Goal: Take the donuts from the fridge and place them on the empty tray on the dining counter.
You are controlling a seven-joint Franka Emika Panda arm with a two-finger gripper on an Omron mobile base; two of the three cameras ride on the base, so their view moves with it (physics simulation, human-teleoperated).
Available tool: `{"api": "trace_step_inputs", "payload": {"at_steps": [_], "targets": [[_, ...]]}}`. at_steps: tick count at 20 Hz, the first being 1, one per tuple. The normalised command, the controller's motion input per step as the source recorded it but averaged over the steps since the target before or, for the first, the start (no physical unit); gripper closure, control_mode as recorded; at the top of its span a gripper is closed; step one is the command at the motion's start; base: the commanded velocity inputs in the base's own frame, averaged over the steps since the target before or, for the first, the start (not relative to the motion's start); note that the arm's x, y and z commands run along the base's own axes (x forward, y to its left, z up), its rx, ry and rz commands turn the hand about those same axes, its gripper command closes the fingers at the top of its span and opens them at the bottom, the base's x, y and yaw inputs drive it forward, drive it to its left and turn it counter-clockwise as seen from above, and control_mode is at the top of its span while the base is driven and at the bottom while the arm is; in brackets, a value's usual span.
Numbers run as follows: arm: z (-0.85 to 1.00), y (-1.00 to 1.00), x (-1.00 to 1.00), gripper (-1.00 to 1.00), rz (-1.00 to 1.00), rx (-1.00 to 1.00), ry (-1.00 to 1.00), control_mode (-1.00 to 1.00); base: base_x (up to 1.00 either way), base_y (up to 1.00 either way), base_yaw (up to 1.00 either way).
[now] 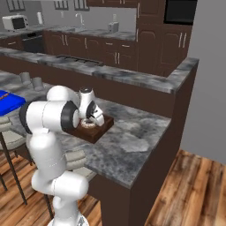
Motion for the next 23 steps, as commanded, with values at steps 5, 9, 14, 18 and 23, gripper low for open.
{"api": "trace_step_inputs", "payload": {"at_steps": [5,9,14,18,23], "targets": [[1.0,-0.03,-0.57,-1.0,0.01,0.04,-0.17,-1.0,0.0,0.0,0.0],[1.0,0.0,-0.86,-1.0,0.12,0.08,-0.32,-1.0,0.0,0.0,0.0],[1.0,-0.09,-1.0,-1.0,0.16,0.01,-0.28,-1.0,0.0,0.0,0.0],[1.0,-0.03,-1.0,-1.0,0.19,0.0,-0.2,-1.0,0.0,0.0,0.0],[0.97,-0.02,-1.0,-1.0,0.13,0.0,-0.07,-1.0,0.0,0.0,0.0]]}}
